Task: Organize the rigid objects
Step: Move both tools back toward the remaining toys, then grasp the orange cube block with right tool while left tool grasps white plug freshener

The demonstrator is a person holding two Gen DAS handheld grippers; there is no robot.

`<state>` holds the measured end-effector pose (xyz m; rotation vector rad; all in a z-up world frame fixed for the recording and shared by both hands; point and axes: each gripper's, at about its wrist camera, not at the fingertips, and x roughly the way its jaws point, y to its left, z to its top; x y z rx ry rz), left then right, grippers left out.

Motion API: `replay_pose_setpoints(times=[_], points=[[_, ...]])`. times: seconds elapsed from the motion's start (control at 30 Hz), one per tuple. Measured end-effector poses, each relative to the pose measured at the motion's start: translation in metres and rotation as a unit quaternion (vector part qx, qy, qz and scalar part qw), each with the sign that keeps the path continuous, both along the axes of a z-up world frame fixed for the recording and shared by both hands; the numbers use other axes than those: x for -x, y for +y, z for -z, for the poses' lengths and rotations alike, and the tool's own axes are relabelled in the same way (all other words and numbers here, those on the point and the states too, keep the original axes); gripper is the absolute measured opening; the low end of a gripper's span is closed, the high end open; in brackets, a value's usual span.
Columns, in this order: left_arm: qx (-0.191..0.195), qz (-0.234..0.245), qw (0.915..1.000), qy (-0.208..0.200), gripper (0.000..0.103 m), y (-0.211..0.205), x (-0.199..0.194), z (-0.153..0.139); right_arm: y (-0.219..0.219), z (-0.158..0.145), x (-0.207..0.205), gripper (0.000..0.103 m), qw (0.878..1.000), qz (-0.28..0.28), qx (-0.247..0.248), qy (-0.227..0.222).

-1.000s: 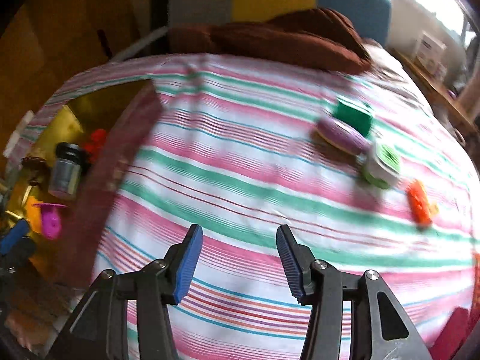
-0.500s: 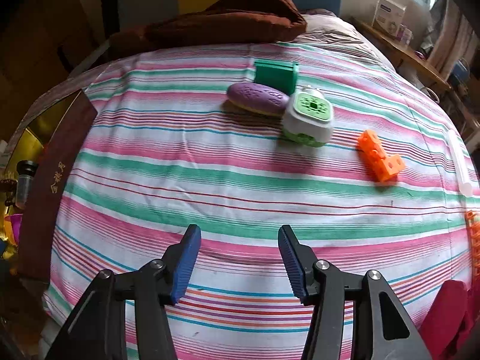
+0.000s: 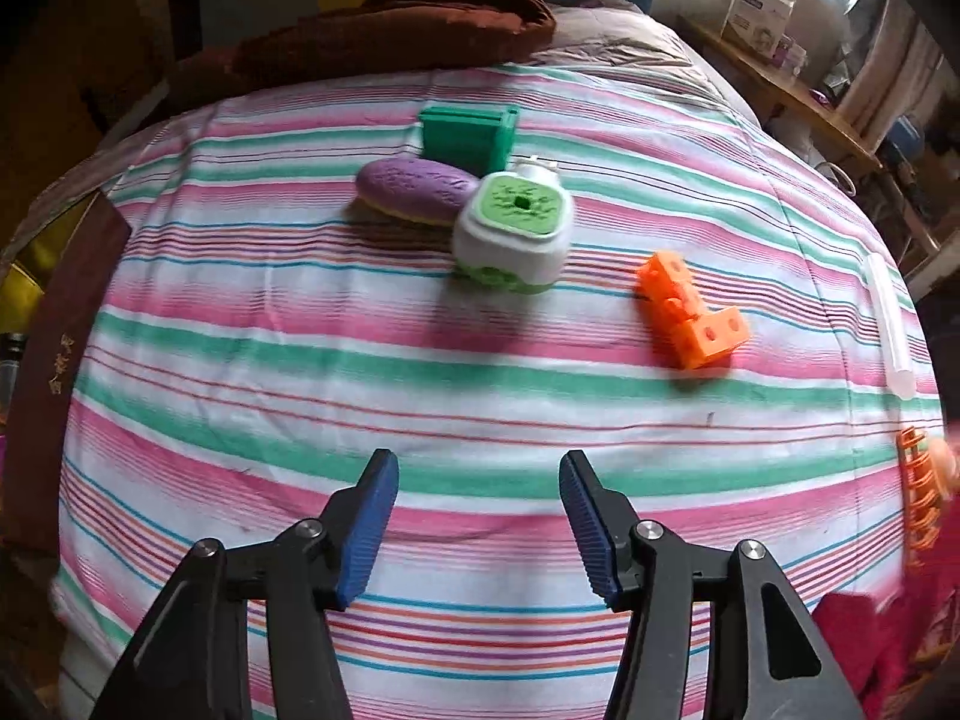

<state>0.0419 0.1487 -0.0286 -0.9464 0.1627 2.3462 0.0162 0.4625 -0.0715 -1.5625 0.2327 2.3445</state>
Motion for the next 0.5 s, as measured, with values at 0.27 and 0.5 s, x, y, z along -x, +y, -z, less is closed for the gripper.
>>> replay_pose_setpoints(times=[0.27,0.5], points=[[0.012,0.011,0.9999,0.001,0.045,0.008,-0.003,0.000,0.080,-0.022,0.005,0.061,0.994,0.089,-0.047,0.031],[0.029,0.020,0.9994,-0.006,0.046,0.019,-0.003,0.006,0.126,-0.008,0.000,0.062,0.987,0.125,0.009,0.099]])
